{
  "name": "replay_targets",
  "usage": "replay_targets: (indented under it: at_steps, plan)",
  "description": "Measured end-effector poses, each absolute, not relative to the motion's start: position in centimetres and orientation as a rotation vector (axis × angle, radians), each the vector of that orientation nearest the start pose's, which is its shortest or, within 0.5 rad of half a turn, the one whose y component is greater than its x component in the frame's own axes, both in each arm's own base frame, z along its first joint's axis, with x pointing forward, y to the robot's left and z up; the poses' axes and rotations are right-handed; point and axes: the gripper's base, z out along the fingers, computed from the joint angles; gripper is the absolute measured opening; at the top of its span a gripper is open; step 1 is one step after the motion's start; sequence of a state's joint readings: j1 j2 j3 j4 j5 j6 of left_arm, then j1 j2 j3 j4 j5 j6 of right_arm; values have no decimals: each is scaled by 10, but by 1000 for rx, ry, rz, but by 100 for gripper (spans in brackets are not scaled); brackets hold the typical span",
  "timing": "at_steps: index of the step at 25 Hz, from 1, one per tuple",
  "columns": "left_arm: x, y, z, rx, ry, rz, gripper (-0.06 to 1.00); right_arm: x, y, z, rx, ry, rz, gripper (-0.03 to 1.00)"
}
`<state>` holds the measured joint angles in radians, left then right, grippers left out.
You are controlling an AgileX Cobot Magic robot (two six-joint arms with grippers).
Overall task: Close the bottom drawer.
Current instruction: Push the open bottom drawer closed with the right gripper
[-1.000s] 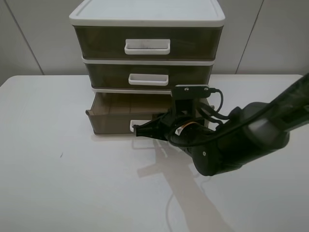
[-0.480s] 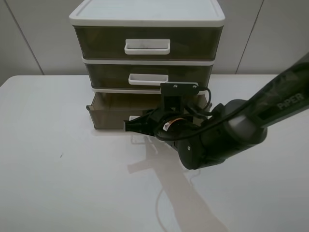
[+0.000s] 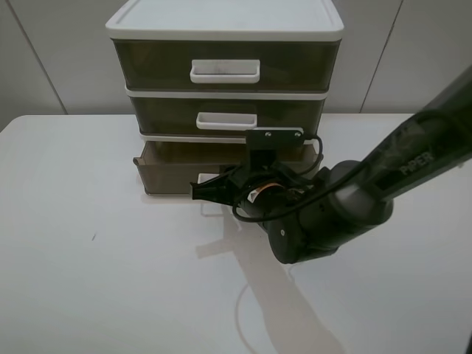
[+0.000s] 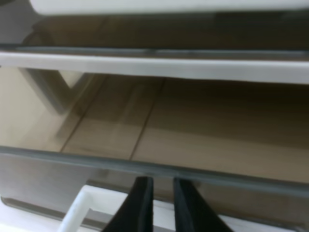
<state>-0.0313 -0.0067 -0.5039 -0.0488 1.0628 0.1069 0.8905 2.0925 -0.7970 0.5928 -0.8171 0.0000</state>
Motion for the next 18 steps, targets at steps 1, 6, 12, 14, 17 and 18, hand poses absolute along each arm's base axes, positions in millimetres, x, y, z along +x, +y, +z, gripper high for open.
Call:
replay_targets:
  at_steps: [1, 6, 12, 14, 17, 18]
  plan:
    - [-7, -4, 278, 143, 2030, -11, 72, 254, 254, 83, -202, 2021, 408, 2]
    - [-7, -4, 278, 143, 2030, -11, 72, 254, 254, 84, -194, 2011, 406, 2]
    - [-7, -4, 278, 143, 2030, -11, 72, 255, 254, 83, -192, 1997, 403, 2]
    - [-7, -4, 278, 143, 2030, -11, 72, 255, 254, 84, -190, 1989, 403, 2]
    - [-7, -4, 278, 143, 2030, -11, 72, 257, 255, 87, -182, 1963, 408, 2]
    - [-7, -4, 278, 143, 2030, -11, 72, 258, 255, 88, -181, 1957, 409, 2]
